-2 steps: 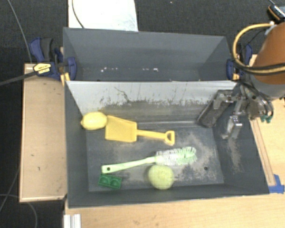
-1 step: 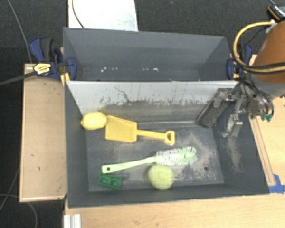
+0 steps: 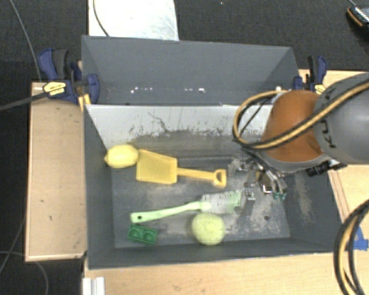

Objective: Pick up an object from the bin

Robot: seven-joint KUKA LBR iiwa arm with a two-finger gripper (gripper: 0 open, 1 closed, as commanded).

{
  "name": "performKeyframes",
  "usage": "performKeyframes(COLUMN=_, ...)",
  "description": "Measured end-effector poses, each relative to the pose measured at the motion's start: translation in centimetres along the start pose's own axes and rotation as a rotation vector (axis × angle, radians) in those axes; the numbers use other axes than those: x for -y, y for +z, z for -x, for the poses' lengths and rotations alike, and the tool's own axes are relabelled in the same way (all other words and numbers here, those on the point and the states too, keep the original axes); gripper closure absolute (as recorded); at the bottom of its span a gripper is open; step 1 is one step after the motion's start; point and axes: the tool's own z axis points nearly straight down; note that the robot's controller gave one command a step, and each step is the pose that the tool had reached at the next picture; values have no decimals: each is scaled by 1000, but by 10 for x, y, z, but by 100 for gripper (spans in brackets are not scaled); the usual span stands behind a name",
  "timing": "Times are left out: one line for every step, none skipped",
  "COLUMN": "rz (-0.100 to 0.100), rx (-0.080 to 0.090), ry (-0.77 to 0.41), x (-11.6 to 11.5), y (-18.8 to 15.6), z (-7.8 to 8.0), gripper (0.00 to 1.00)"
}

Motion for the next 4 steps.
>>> performKeyframes(rz=-4, rx=18, ry=34, x=-24, y=-76, z=10, gripper=0)
performKeyframes(rz=3, rx=-1, ry=-154, x=-73, y=-11, z=10, gripper=0)
performKeyframes(rz=-4, rx=19, ry=-26, x=-87, y=19, z=29, gripper=0)
performKeyframes(rz=1, rx=8, ry=-62, x=-65, y=18, z=30, gripper=100)
